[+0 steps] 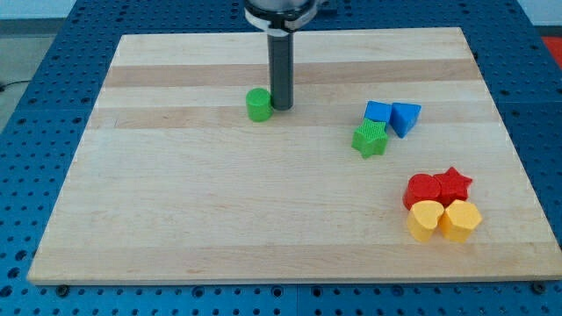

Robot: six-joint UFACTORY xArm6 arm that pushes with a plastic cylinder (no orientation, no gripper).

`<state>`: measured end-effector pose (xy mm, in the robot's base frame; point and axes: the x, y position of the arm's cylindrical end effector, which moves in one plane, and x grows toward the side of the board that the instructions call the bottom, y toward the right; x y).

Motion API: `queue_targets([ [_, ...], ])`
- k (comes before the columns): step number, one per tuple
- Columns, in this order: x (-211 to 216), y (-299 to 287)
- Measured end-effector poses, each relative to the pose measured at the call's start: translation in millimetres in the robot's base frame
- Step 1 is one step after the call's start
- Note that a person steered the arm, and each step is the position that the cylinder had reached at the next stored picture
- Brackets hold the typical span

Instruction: Push the green star to the bottom right of the green circle

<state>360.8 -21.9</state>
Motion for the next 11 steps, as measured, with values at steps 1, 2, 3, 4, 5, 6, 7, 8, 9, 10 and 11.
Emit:
queue_targets([
  [1, -6.4, -17.8],
  [2, 6.1, -20.0],
  [3, -7.9, 37.2],
  [4, -29.5, 162.9],
  [5, -20.1, 260.4],
  [6, 27.6, 282.1],
  [7, 45.6, 233.8],
  [8, 45.5, 160.8],
  [9, 45.5, 81.6],
  [10, 42.8, 33.4],
  [11, 43.8, 56.6],
])
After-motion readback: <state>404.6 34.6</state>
